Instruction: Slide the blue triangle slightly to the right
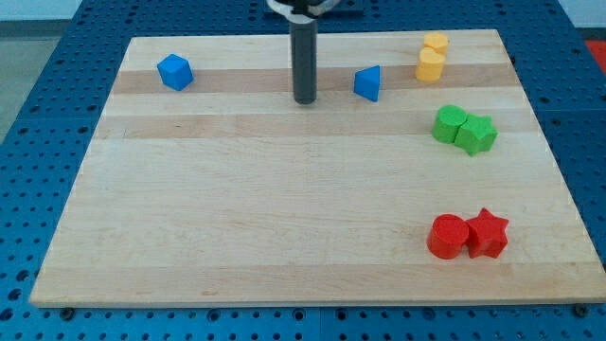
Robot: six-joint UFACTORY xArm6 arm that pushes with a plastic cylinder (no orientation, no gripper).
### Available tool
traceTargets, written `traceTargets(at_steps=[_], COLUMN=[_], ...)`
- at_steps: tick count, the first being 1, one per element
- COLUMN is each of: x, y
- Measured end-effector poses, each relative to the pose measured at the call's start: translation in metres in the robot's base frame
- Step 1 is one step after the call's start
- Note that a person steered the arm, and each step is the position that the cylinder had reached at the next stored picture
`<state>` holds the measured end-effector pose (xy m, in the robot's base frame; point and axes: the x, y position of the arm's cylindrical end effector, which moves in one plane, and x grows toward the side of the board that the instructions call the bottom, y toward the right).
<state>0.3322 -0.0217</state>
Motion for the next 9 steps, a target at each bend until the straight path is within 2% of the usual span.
traceTargets(at_steps=[2, 4, 7, 8, 9], x=[-0.013, -0.013, -0.025, -0.055, -0.068], y=[0.056, 0.070, 0.126, 0.077, 0.067])
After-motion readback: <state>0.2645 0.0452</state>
